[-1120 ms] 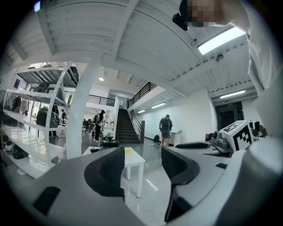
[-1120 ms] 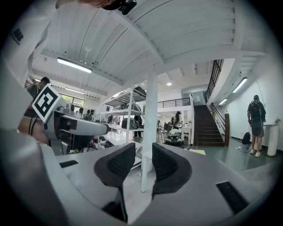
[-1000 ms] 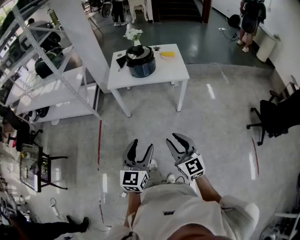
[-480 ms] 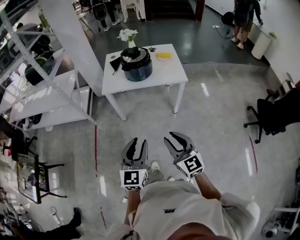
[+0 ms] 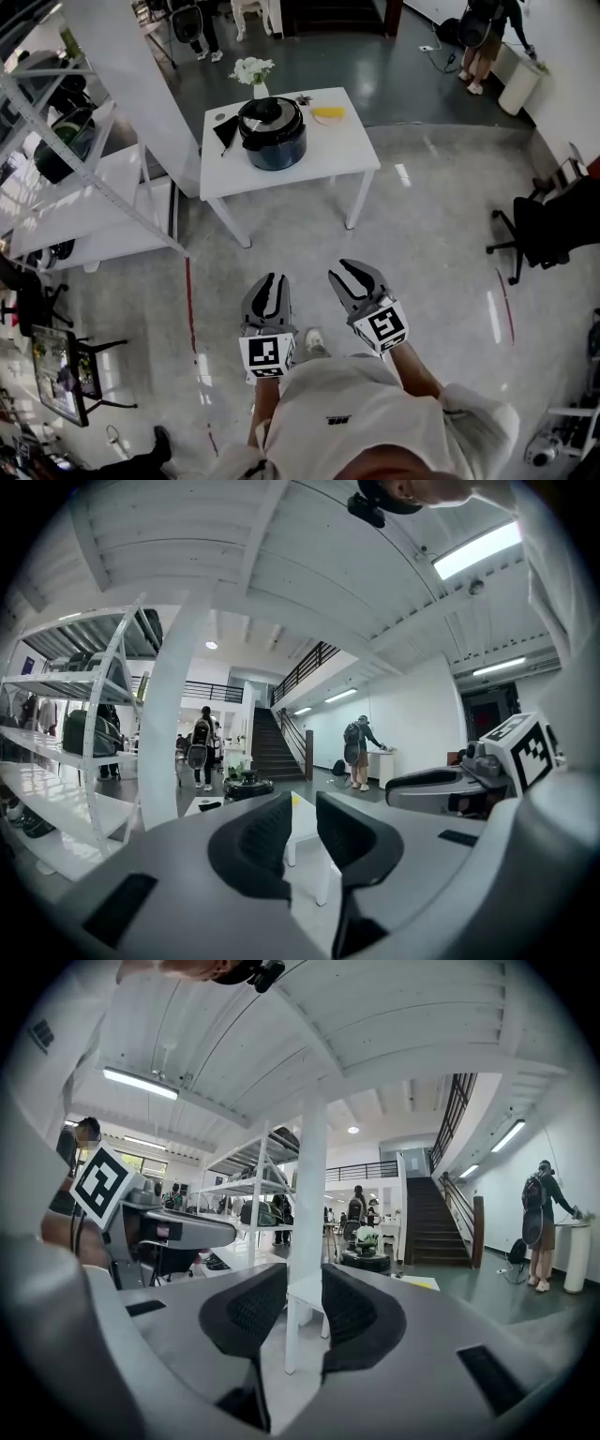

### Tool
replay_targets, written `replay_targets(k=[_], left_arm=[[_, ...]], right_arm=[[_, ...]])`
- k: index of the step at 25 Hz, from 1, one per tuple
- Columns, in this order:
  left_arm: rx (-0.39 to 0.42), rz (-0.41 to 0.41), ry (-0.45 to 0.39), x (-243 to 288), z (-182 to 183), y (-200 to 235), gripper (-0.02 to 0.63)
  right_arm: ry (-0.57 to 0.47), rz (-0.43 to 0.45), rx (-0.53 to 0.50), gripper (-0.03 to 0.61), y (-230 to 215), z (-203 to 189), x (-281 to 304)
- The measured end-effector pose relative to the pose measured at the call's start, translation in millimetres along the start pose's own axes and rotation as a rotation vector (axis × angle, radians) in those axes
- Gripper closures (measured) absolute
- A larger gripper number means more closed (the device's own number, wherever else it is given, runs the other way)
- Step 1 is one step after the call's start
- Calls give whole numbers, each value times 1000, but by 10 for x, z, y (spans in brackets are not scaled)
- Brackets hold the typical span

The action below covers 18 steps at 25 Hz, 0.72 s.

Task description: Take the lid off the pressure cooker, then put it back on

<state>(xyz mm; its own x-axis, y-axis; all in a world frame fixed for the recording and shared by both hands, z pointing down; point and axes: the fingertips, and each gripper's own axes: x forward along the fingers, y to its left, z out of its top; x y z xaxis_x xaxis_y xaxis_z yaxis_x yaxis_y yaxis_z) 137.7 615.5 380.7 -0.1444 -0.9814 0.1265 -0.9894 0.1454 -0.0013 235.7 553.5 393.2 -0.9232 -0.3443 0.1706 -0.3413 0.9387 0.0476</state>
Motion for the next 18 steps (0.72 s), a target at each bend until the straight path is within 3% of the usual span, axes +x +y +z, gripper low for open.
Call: replay_targets(k=[3, 18], left_arm=[[-3, -38, 13, 124, -25, 107, 471], [46, -37, 64, 691, -114, 584, 454]], right_arm=[[24, -11, -1, 477, -31, -36, 167], [34, -37, -8, 477, -301, -37, 791]])
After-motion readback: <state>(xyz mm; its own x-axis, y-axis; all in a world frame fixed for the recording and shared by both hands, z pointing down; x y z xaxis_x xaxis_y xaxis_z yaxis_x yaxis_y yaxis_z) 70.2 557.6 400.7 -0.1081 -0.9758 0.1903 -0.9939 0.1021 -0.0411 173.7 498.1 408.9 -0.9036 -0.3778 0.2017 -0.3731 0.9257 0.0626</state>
